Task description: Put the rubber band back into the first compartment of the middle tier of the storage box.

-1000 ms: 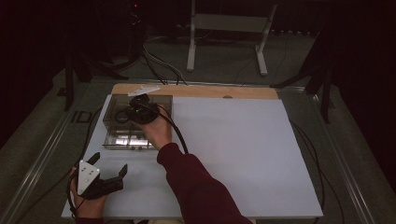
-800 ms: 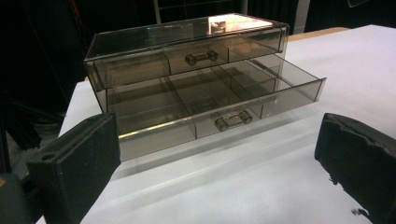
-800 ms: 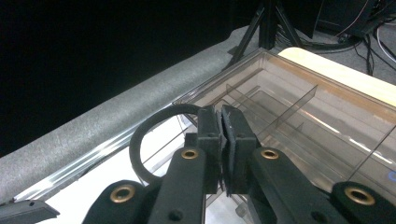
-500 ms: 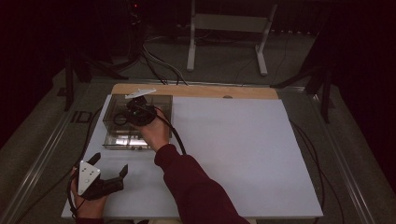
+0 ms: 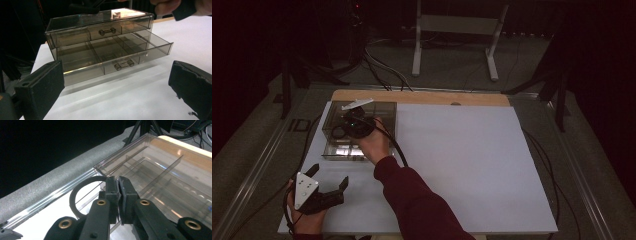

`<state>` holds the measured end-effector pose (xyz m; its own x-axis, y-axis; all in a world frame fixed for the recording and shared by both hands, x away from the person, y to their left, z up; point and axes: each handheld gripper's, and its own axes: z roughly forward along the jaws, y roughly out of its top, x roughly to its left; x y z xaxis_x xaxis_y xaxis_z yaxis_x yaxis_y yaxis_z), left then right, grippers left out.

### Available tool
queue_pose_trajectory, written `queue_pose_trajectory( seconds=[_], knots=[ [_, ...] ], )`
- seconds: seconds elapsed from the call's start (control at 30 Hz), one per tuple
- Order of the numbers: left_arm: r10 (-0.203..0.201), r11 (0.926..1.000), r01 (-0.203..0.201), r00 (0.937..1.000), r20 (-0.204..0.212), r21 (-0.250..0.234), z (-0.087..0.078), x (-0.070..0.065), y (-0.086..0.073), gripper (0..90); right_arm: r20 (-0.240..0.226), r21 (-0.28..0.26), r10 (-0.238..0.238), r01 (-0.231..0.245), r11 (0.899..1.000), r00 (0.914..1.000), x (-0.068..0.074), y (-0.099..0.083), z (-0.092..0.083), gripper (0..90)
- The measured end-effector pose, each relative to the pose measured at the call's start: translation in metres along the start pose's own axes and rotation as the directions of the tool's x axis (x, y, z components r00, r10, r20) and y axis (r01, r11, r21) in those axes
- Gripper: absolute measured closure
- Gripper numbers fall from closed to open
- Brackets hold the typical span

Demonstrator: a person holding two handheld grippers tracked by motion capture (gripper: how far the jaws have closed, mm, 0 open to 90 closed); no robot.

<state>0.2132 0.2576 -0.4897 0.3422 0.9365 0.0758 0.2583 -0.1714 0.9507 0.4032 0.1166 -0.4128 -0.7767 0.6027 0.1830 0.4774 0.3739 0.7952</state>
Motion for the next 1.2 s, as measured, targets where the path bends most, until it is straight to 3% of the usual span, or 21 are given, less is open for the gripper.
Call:
queue_pose_trajectory(
  seconds=[0.1,0.13,0.2,0.23,0.43,0.63,0.77,1.2],
  knots=[
    [0.002,1.0,-0.002,1.0,0.0,0.0,0.0,0.0,0.0,0.9,-0.01,0.006,-0.001,0.001,1.0,1.0,0.003,-0.002,0.006,86.3],
    [0.002,1.0,-0.002,1.0,0.001,0.0,0.0,0.0,0.0,1.0,-0.011,0.01,-0.005,0.005,1.0,0.9999,0.004,-0.003,0.008,80.8],
    [0.003,1.0,-0.003,1.0,0.001,0.002,0.0,0.0,0.0,0.9,-0.021,0.013,-0.003,0.003,1.0,0.9998,0.005,-0.004,0.012,58.2],
    [0.004,1.0,-0.004,1.0,0.002,0.002,0.0,0.0,0.0,0.9,-0.028,0.013,0.008,-0.007,1.0,0.9996,0.005,-0.004,0.012,51.9],
    [0.006,1.0,-0.006,1.0,0.001,0.005,0.0,-0.001,0.0,0.9,-0.027,-0.037,0.025,-0.026,0.999,0.9993,-0.002,-0.002,-0.002,30.6],
    [0.013,0.9999,-0.013,0.9999,0.001,0.009,0.001,-0.001,0.0,0.9,0.01,-0.075,0.027,-0.026,0.997,0.9996,-0.012,-0.002,-0.02,19.3],
    [0.015,0.9998,-0.015,0.9999,0.004,0.013,0.002,-0.001,-0.001,1.0,0.021,-0.076,0.035,-0.033,0.997,0.9992,-0.019,-0.006,-0.029,17.1],
    [0.005,0.9996,-0.005,1.0,0.004,0.029,0.003,-0.001,-0.001,0.9,0.144,-0.06,0.07,-0.062,0.996,0.987,-0.076,-0.034,-0.087,11.6]
  ],
)
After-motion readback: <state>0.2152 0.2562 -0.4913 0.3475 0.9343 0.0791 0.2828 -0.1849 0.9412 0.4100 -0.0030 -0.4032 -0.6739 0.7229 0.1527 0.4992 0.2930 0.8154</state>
